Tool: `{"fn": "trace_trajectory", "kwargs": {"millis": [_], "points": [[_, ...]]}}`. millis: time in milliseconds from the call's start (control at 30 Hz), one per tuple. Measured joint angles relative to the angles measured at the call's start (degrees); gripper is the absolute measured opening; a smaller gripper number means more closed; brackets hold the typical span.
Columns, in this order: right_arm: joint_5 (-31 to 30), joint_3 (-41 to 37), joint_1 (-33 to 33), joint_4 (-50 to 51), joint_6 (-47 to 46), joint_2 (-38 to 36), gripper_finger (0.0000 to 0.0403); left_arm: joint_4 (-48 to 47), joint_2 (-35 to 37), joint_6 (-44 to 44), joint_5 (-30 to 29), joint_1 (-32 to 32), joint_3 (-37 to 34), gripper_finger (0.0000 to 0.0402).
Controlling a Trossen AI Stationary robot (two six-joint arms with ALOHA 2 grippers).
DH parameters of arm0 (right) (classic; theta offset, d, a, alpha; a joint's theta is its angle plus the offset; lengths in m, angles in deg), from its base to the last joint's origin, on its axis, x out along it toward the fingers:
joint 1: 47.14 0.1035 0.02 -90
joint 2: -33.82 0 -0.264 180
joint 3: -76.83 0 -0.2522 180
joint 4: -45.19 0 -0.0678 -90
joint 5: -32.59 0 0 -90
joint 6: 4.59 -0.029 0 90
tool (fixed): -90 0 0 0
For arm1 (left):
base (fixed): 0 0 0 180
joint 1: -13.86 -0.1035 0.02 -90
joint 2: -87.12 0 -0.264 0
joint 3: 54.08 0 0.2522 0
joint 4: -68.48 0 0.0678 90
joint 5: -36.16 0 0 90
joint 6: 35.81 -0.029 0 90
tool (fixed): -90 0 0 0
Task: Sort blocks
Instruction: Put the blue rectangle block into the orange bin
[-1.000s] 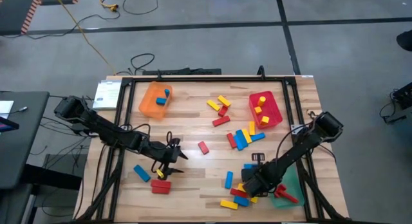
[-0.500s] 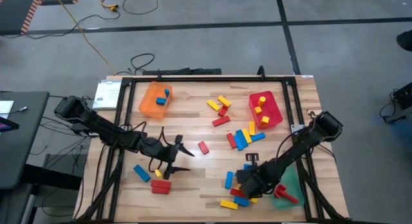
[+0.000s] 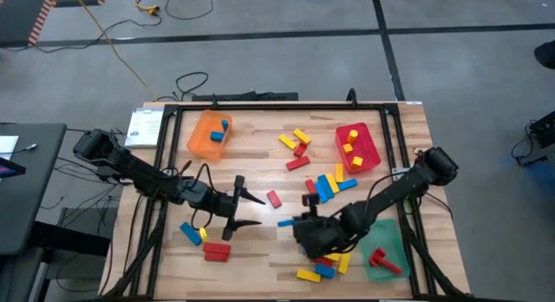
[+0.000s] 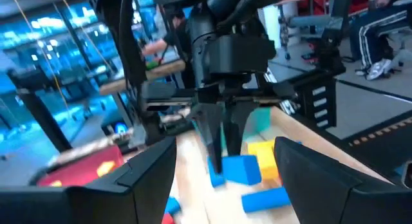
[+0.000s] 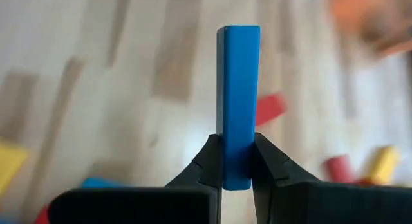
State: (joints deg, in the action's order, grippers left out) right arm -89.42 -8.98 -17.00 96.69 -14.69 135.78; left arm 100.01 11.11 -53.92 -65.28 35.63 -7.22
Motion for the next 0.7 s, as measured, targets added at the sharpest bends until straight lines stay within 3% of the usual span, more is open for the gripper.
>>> {"fn": "trace_trajectory", "kwargs": {"millis": [233,700], "points": [[-5.7,4.0,-3.0,-5.1,7.9,0.0,0.0052,4.8,0.0,-4.1,0.0,0.2,0.0,0.0255],[-7.4,7.5,-5.2,-18.6,20.7,0.0,0.0052,10.4,0.0,-8.3,0.1,0.2,0.0,0.0252]]}}
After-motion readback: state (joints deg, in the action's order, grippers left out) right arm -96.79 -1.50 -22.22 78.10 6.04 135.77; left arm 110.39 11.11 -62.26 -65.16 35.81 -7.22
